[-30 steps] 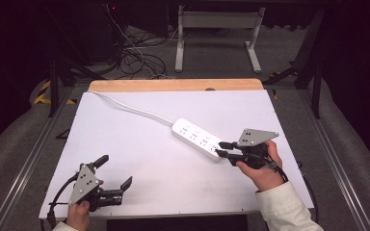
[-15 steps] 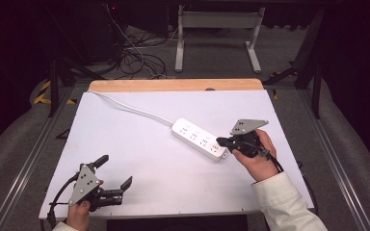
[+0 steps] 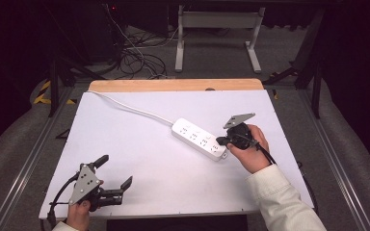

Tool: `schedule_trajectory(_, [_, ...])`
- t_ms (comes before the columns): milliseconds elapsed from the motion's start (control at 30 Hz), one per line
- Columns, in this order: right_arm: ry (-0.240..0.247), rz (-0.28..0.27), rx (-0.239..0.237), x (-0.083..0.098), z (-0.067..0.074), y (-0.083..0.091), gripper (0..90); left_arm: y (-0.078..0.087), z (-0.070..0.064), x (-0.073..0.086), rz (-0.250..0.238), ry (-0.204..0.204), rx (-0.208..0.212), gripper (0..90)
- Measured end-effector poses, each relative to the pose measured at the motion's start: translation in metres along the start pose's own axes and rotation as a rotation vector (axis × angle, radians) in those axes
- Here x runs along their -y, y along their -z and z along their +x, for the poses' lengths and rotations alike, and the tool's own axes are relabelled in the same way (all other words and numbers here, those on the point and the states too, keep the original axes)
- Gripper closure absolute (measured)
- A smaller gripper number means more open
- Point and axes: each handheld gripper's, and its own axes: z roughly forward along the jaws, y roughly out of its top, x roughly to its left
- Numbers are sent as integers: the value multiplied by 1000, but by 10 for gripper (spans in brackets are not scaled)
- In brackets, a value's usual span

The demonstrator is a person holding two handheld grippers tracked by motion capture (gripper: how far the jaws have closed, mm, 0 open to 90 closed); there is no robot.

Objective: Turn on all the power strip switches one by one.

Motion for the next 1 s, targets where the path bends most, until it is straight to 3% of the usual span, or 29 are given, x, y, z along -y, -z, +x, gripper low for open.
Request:
schedule_trajectory(167, [-23,21,14,0,-7,-10,900,0,1,0,3,-8,3,20])
schedule_trajectory(500, [-18,48,25,1,-11,-24,900,0,1,0,4,-5,4,21])
schedule_trajectory(1000, [-17,50,39,2,-10,-27,900,0,0,0,5,-6,6,21])
